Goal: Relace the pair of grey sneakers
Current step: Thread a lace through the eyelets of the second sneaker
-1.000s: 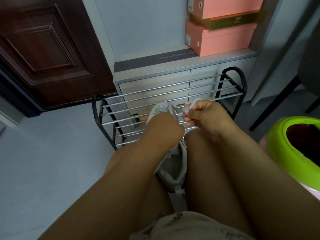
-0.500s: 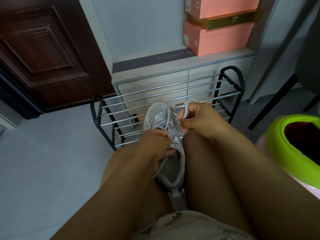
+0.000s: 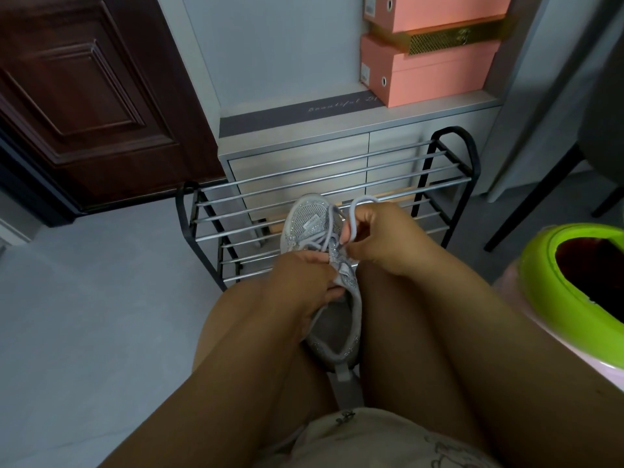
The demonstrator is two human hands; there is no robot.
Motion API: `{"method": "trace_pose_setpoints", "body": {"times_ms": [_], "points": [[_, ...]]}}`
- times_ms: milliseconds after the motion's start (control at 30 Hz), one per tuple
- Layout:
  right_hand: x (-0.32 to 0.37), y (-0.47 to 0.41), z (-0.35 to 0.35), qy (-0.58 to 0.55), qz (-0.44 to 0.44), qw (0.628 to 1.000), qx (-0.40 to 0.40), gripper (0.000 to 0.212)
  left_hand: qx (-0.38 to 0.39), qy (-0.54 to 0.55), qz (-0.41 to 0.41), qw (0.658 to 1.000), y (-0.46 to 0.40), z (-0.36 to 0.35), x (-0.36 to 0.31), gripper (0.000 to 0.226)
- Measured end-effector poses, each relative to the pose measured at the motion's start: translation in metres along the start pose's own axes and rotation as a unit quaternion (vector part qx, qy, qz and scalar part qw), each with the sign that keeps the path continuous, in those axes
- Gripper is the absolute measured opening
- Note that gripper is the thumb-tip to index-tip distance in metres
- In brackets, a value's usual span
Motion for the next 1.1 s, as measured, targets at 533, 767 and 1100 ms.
{"method": "trace_pose_setpoints", "body": {"times_ms": [533, 767, 1100], "points": [[-0.005, 0.002, 0.0, -0.208, -0.075, 0.966, 0.136, 0.015, 0.092, -0.123, -0.003, 0.988, -0.008, -0.004, -0.006, 0.029], [0.001, 0.007, -0.007, 0.006, -0.049, 0.984, 0.169, 0.052, 0.116, -0.128, -0.008, 0.985, -0.012, 0.006, -0.007, 0.03], [-0.002, 0.002, -0.001, -0.02, -0.122, 0.987, 0.101, 0.038, 0.278, 0.024, -0.067, 0.958, 0.011, 0.049, -0.07, 0.01]]}}
Point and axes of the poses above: each hand's wrist, its own y-axis away from the middle knuckle, its own z-axis out of the back of the hand, x = y × z, the point moved 2 cm from there along -y, towards the middle knuckle, and after that the axes turned 8 degrees about -z, right-handed, at the moved point
